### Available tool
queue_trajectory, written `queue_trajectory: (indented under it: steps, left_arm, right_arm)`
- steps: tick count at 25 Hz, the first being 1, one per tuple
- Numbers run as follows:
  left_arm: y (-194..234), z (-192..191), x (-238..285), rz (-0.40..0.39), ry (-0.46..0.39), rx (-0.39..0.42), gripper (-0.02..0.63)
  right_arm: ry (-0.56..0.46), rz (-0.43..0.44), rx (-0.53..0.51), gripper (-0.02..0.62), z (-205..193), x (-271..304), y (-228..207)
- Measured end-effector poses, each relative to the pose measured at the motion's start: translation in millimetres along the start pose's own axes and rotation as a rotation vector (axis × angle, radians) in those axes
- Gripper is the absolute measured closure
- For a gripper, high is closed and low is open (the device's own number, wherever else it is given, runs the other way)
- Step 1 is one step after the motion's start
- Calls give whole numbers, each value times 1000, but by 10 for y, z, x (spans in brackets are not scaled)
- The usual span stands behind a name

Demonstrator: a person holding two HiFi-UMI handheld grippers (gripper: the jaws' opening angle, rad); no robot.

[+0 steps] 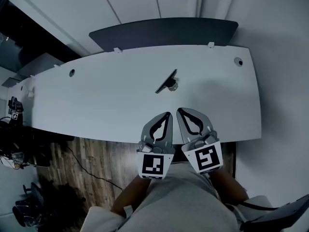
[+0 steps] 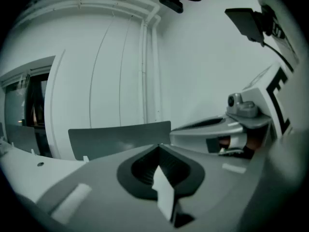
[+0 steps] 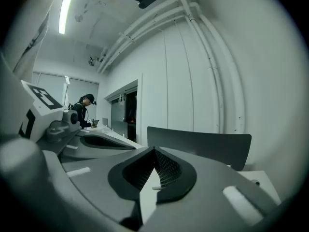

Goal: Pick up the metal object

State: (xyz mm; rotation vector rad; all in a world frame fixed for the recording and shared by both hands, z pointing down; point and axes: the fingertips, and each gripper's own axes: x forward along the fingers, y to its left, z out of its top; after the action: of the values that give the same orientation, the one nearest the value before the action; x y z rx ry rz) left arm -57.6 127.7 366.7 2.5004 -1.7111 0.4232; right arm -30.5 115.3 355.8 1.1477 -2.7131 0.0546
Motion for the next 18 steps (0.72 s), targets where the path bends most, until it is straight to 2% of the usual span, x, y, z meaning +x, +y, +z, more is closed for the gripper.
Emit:
queue_trajectory:
  steps: [3, 7, 13, 18]
  left_arm:
    - [19, -45, 425, 13, 23, 7, 606]
    - [80, -188, 890, 55, 87, 74, 606]
    - [256, -487, 1136, 88, 229, 182, 606]
    - [364, -820, 1366, 53, 299, 273, 606]
  right_arm:
    - [29, 13, -49, 594, -107, 198, -346]
    - [56, 54, -32, 594, -304, 457, -661]
    - [124, 79, 47, 594, -569, 753, -743]
    - [173, 35, 74, 594, -774, 893, -811]
